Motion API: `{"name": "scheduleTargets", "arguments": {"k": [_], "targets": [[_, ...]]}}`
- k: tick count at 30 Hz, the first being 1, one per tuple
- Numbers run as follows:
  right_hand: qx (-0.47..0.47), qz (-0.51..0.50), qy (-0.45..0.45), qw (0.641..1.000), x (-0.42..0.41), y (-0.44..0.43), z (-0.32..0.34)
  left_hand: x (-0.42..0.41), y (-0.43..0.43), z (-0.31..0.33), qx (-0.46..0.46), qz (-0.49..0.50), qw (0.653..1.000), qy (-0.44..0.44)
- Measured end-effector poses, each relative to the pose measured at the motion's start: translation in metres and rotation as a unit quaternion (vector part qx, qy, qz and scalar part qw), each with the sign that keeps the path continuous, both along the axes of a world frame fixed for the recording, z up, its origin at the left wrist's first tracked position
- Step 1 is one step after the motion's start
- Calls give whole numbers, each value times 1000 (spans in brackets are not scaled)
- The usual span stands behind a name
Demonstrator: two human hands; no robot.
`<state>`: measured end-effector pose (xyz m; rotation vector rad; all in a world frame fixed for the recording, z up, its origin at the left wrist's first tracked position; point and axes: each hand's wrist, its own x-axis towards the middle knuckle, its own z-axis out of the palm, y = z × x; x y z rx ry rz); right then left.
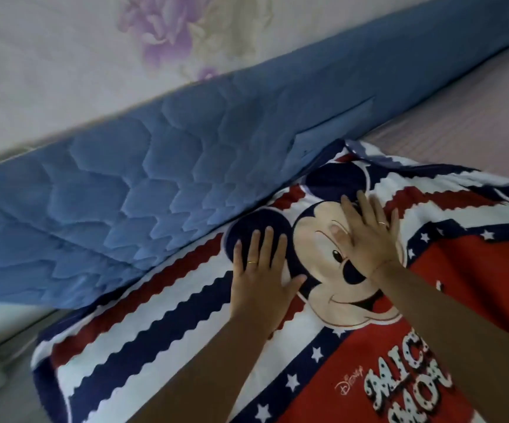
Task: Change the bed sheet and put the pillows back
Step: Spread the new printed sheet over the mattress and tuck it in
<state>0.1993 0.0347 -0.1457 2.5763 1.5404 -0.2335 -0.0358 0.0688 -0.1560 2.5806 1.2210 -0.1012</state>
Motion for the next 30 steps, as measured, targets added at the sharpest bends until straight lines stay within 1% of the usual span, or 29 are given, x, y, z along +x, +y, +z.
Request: {"name": "scheduleTargets", "arguments": {"k": [2,3,5,6,7,9,10,11,12,13,16,18,20,21,26,30], "targets": [[14,-87,-1,996,41,-10,-5,39,17,-2,7,-38,999,4],[14,-115,2,993,57,-13,-7,59,25,-3,8,-49,999,9],[26,-126,6,992,81,-13,-10,94,36,-5,7,-53,998,13],[62,-122,6,991,88,-11,-9,110,40,-7,11,-50,999,12],[130,-122,13,984,97,-7,-6,126,44,-10,17,-44,999,8],[292,-136,29,946,110,1,14,150,54,-13,19,-26,999,-6],[353,-147,35,923,123,1,26,164,59,-14,14,-22,1000,-14],[390,-154,34,907,140,-2,38,178,64,-16,9,-21,999,-22],[398,-159,37,903,158,-8,48,190,69,-16,9,-24,999,-33],[382,-165,46,908,175,-15,57,200,74,-17,15,-31,998,-43],[288,-201,116,929,224,-41,69,223,86,-17,61,-75,994,-54],[219,-241,145,934,245,-50,71,233,91,-16,86,-111,989,-50],[156,-274,156,936,260,-50,70,238,94,-14,97,-134,985,-43],[147,-280,156,936,265,-47,70,238,94,-14,100,-137,985,-43],[218,-277,130,927,294,-14,74,237,92,-13,69,-136,987,-47],[204,-276,103,934,324,25,74,240,95,-13,32,-159,982,-98]]}}
